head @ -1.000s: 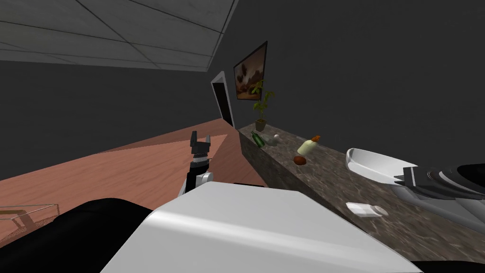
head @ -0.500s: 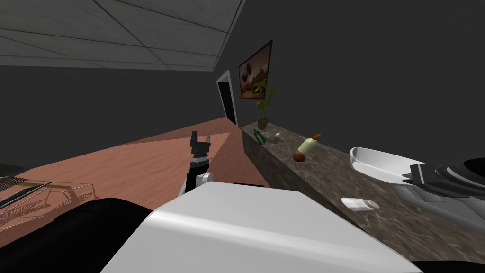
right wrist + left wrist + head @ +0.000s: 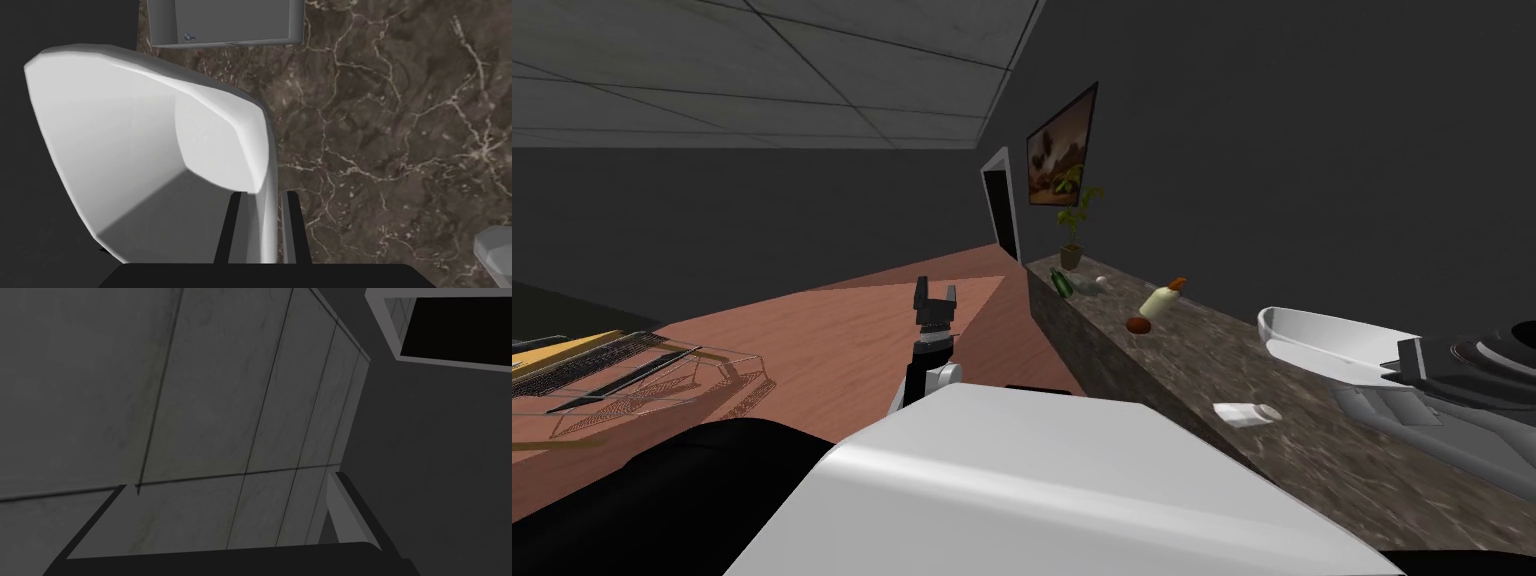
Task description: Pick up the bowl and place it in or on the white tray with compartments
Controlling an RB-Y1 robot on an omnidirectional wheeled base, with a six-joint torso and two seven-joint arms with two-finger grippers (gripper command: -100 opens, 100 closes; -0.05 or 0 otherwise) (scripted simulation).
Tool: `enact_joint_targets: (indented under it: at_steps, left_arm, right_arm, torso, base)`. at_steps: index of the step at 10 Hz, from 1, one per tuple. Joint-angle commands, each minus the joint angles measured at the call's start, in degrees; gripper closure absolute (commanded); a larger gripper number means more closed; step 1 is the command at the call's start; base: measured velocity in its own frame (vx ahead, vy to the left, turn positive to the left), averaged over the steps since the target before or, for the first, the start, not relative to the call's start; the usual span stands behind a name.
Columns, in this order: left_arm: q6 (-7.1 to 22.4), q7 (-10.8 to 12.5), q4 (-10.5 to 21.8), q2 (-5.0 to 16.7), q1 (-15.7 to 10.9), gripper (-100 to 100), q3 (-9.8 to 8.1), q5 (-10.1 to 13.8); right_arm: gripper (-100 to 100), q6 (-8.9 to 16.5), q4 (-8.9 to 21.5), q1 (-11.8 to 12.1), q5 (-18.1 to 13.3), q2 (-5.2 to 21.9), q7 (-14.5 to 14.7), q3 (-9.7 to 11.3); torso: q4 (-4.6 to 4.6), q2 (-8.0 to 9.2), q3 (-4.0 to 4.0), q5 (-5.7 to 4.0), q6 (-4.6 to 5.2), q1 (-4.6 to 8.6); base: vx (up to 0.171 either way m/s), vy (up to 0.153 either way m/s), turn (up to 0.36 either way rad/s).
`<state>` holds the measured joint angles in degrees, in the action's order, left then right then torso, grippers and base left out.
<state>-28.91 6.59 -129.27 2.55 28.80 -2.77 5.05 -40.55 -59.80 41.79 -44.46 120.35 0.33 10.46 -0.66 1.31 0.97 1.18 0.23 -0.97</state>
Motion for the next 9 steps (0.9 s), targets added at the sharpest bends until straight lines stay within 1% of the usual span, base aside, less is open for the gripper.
enact_joint_targets:
  at_steps: [1,3,4,5,8,9]
  left_arm:
    - [0.0,0.0,0.0,0.0,0.0,0,0.00,0.0]
    - [0.0,0.0,0.0,0.0,0.0,0,-0.01,0.0]
    - [0.0,0.0,0.0,0.0,0.0,0,-0.01,0.0]
    - [0.0,0.0,0.0,0.0,0.0,0,-0.01,0.0]
    - [0.0,0.0,0.0,0.0,0.0,0,-0.02,0.0]
    - [0.0,0.0,0.0,0.0,0.0,0,-0.01,0.0]
  right_arm:
    - [100,-0.6,1.0,1.5,0.8,0.2,-1.0,-1.2]
    - [100,-1.0,1.9,1.7,2.6,0.0,-2.4,-1.0]
    - [100,-1.1,2.4,1.8,4.0,-0.4,-3.4,-0.8]
    - [100,-1.2,2.5,1.9,4.7,-0.6,-4.0,-0.6]
    - [100,-1.4,2.9,2.4,8.2,-1.6,-6.5,0.2]
    - [100,-1.5,2.9,2.4,8.8,-1.8,-6.9,0.3]
  torso:
    - [0.00,0.00,0.00,0.00,0.00,0.00]
    - [-0.06,0.13,0.10,-0.01,0.07,0.24]
    - [-0.06,0.05,0.07,-0.01,0.07,0.26]
    - [-0.08,0.05,0.07,-0.01,0.10,0.44]
    - [-0.14,0.08,0.12,-0.02,0.16,0.56]
    - [-0.17,0.17,0.18,0.01,0.19,0.50]
  base:
    - [-0.174,-0.135,0.082]
    - [-0.164,-0.170,0.089]
    - [-0.147,-0.224,0.089]
    - [-0.143,-0.200,0.074]
    - [-0.151,-0.246,0.073]
    - [-0.135,-0.222,0.046]
